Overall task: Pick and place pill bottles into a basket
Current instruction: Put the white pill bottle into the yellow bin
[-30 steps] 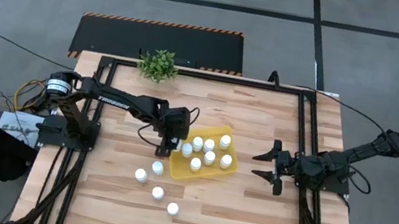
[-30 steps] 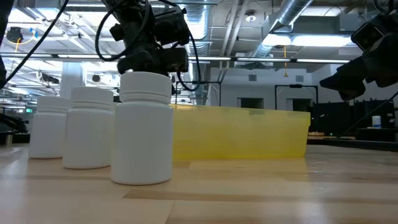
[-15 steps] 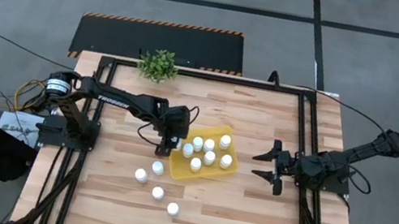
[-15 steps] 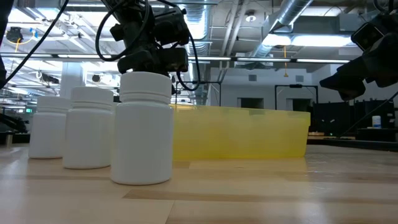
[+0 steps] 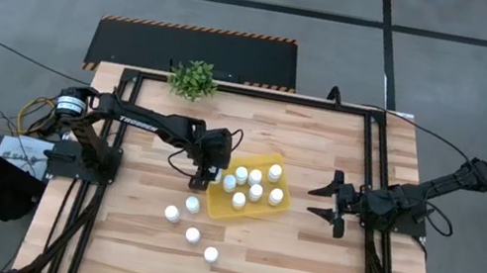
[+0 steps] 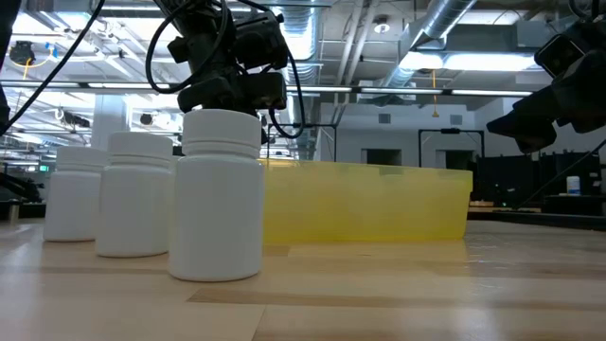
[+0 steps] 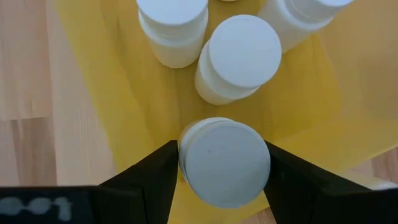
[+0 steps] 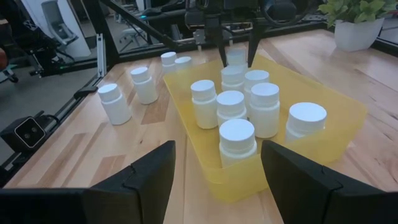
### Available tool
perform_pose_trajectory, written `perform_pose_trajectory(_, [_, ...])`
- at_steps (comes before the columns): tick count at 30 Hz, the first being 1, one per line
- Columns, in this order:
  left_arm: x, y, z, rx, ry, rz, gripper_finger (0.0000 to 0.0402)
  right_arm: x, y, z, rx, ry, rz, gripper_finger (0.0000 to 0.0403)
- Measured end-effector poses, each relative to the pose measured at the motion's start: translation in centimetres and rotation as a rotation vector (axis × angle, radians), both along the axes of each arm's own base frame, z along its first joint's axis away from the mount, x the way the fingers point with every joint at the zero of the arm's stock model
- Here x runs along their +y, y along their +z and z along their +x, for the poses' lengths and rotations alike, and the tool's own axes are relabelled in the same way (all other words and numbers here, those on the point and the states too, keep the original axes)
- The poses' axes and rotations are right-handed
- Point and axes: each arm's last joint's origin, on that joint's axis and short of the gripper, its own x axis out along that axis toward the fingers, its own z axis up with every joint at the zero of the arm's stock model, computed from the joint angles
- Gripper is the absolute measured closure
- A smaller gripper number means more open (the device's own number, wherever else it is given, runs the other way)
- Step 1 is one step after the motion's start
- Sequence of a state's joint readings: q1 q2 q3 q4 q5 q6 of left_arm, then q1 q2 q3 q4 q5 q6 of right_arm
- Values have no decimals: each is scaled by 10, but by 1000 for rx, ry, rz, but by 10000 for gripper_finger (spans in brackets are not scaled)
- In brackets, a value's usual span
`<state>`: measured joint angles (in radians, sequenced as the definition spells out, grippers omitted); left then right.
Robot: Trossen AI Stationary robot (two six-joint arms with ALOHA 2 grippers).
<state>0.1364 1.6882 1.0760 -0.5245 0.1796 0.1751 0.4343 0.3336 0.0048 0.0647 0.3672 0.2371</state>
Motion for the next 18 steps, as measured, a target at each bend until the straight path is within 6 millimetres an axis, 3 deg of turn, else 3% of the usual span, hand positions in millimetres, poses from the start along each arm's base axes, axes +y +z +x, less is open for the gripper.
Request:
perform_pose_trajectory(12, [0, 0, 0, -4, -25, -2, 201, 0, 0, 0, -1, 0, 0, 173])
perform_pose_trajectory(18, [0, 0, 0, -10, -48, 4, 161, 0, 0, 0, 0, 0, 0, 173])
